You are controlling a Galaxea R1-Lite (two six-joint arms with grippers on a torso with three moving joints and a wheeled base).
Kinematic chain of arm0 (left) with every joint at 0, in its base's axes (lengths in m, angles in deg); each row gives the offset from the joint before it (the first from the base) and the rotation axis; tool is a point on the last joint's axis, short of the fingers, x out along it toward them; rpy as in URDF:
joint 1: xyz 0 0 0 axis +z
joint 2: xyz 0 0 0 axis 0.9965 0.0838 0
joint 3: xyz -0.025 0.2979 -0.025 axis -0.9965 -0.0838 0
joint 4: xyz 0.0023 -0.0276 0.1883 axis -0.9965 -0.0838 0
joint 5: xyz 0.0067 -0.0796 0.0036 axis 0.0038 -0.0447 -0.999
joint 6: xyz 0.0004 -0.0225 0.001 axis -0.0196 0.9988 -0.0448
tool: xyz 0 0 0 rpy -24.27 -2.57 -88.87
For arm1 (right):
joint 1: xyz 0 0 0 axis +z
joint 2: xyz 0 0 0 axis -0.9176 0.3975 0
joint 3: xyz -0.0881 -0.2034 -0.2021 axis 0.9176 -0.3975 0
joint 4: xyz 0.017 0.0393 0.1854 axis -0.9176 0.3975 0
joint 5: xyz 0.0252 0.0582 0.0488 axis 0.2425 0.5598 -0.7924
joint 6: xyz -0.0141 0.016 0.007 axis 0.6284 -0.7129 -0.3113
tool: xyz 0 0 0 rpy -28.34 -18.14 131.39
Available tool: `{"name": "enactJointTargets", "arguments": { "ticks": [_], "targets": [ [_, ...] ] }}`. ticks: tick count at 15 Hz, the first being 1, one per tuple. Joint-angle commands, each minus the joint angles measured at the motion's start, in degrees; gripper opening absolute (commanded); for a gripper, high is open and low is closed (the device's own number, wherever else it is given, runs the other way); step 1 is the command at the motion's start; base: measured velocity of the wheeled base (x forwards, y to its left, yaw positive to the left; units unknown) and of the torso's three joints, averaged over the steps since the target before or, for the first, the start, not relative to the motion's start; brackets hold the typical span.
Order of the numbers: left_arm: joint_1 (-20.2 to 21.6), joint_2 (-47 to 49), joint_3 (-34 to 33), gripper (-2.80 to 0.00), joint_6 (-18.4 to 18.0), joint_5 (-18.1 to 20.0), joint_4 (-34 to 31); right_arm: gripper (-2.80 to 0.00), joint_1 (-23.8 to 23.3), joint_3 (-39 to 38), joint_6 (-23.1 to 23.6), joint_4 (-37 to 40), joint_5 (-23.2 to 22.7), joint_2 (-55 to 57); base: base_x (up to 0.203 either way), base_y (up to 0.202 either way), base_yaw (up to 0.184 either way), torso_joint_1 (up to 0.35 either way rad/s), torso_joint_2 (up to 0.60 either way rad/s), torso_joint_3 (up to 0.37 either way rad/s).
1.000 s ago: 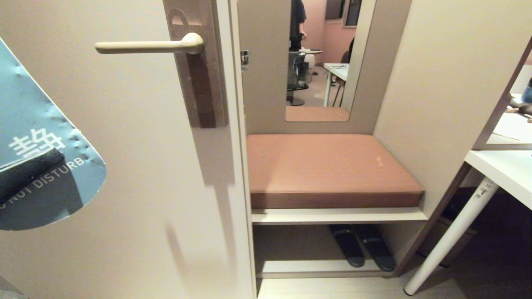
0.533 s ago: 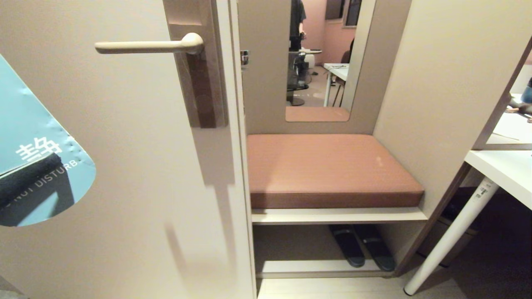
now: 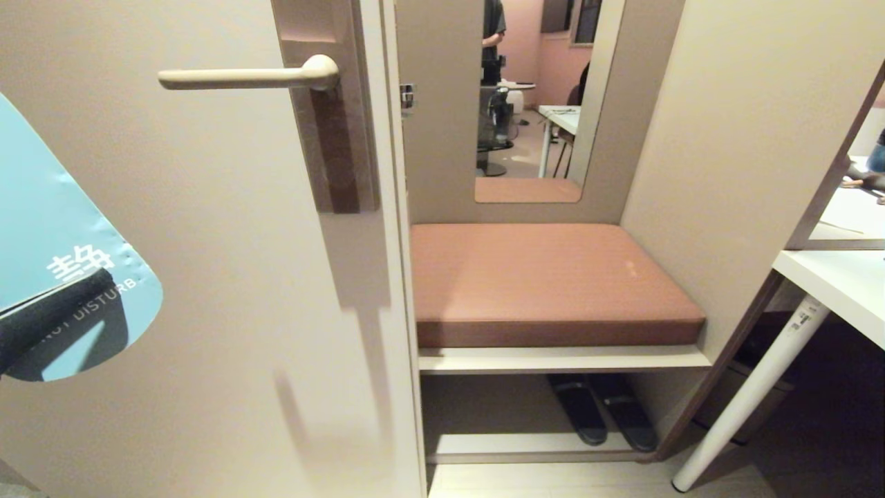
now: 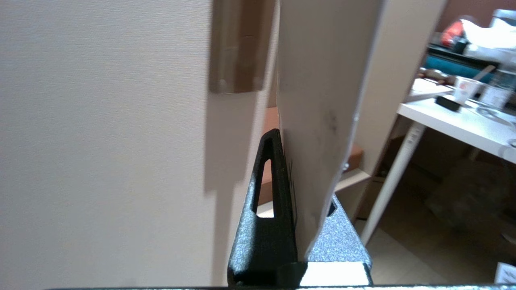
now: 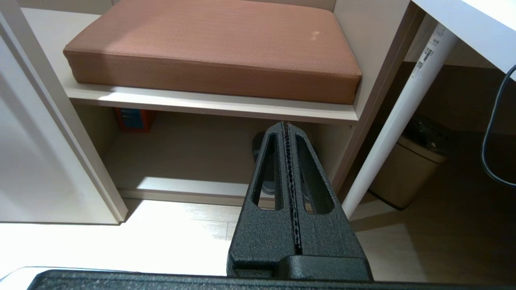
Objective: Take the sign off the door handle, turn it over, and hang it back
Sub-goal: Hang the sign back with the other side facing out
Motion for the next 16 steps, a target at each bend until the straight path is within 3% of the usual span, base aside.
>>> {"name": "enactJointTargets", "arguments": {
  "ticks": [1, 4, 9, 12, 16],
  "targets": [
    [0.1, 1.6, 0.8, -2.8, 0.1, -0.7, 0.2, -2.8, 0.0, 0.0, 0.0, 0.1, 0.0, 0.1, 0.0, 0.0, 0.0, 0.0, 0.0, 0.0],
    [0.1, 3.1, 1.4, -2.8, 0.0, -3.2, 0.1, -2.8, 0.0, 0.0, 0.0, 0.1, 0.0, 0.1, 0.0, 0.0, 0.0, 0.0, 0.0, 0.0],
    [0.1, 3.9, 1.8, -2.8, -2.6, -3.6, -0.5, -2.8, 0.0, 0.0, 0.0, 0.1, 0.1, 0.1, 0.0, 0.0, 0.0, 0.0, 0.0, 0.0],
    [0.1, 3.9, 3.0, -2.8, -4.3, -4.7, -4.1, -2.8, 0.0, 0.0, 0.0, 0.0, 0.0, 0.1, 0.0, 0.0, 0.0, 0.0, 0.0, 0.0],
    [0.1, 4.0, 4.5, -2.8, -9.8, -13.3, -10.3, -2.8, 0.0, 0.0, 0.0, 0.1, 0.1, 0.1, 0.0, 0.0, 0.0, 0.0, 0.0, 0.0]
  ]
}}
